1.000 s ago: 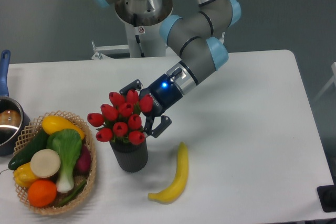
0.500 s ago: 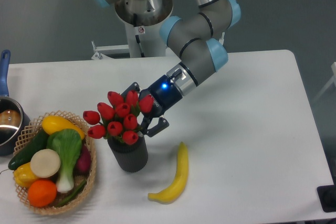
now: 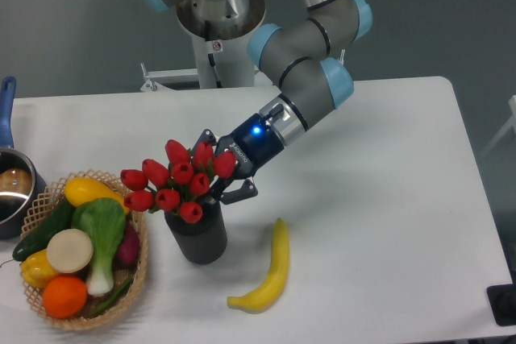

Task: Pick up the flowers from the vase
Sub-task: 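Lift the gripped tulips straight up out of the black vase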

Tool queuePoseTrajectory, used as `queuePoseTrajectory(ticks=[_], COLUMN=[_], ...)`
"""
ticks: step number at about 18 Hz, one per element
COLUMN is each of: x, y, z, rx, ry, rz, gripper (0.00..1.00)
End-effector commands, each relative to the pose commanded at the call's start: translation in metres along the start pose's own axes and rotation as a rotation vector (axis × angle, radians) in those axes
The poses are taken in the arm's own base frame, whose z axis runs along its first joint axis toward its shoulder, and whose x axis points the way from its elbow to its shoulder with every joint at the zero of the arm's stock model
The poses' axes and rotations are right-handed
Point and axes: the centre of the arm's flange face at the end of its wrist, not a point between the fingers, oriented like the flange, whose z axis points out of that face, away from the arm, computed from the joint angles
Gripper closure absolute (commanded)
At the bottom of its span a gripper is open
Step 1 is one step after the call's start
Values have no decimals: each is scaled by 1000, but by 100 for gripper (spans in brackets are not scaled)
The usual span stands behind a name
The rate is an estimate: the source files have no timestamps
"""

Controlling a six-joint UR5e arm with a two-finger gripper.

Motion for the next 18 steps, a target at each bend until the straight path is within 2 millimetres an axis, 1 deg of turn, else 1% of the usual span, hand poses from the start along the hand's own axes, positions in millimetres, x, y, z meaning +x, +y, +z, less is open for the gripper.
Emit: queuePoseTrajectory(ticks=[3,8,11,13,16,18], x=[1,12,17,17,26,31], y=[-4,-41,-57,-66,-89,-98], z=[-2,-9,-14,-19,-27,-30], rx=[2,22,34,34,37,37], ry=[-3,-14,-18,-30,-42,-48], rz=[-10,-39,-55,-61,-83,-85], gripper=[56,56,56,56,56,56])
